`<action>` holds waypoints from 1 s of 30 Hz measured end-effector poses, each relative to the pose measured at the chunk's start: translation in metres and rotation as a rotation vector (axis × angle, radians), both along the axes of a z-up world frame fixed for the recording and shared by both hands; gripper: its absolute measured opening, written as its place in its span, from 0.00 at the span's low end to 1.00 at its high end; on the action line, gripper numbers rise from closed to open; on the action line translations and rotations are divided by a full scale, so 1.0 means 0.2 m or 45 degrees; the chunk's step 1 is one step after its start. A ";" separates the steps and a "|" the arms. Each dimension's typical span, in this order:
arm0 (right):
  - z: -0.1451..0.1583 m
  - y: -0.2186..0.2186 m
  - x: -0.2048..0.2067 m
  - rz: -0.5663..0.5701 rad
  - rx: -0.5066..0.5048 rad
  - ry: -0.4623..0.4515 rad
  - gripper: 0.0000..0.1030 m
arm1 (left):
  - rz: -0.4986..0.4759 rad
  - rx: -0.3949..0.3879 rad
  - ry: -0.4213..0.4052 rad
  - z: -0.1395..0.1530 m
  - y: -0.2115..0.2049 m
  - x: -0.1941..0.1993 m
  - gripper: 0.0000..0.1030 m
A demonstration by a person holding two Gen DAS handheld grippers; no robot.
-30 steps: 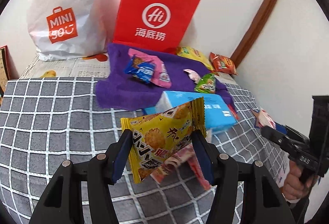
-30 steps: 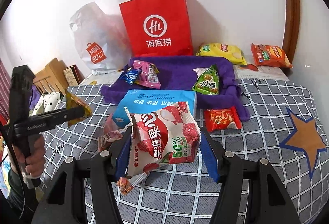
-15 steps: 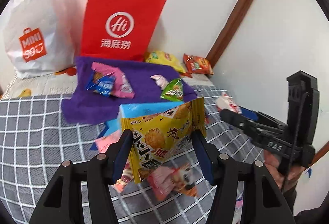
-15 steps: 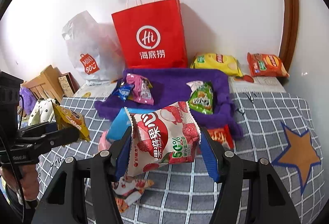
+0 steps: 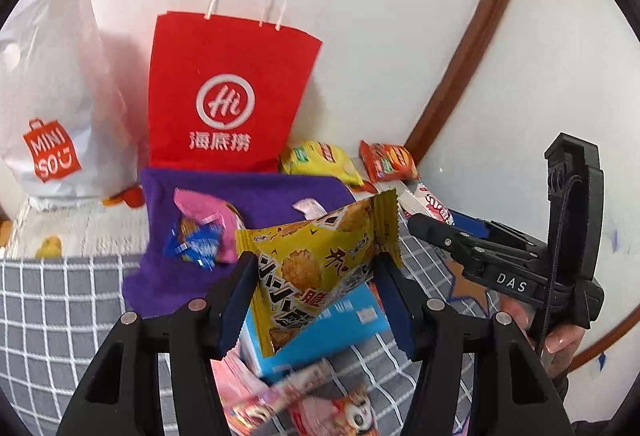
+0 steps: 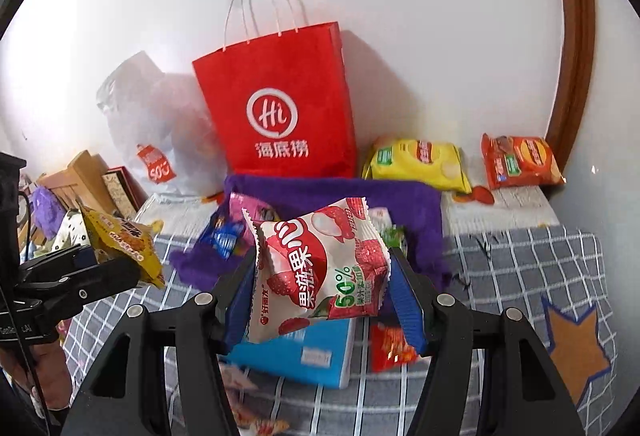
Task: Organize snacks
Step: 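Carry the yellow bag and lychee packet over the purple towel with both tools, then open the right tool to drop the lychee packet while the left tool lowers the yellow bag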
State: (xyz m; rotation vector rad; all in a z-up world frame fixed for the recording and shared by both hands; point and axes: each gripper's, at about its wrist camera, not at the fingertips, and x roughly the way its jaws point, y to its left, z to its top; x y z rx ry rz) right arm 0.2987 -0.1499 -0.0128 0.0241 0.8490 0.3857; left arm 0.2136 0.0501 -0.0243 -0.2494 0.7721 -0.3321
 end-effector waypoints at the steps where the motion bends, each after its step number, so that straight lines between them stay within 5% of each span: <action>1: 0.01 0.01 0.03 0.003 0.003 0.000 0.59 | 0.004 0.003 -0.002 0.01 0.01 0.02 0.56; 13: -0.01 0.17 0.41 0.052 0.027 0.025 0.59 | 0.109 0.009 0.010 0.01 0.12 0.38 0.56; 22: -0.34 0.23 0.57 0.107 -0.099 0.145 0.60 | 0.125 0.046 0.135 -0.25 0.18 0.53 0.56; 30: -0.55 0.21 0.62 0.152 -0.152 0.282 0.60 | 0.180 0.096 0.184 -0.33 0.28 0.55 0.56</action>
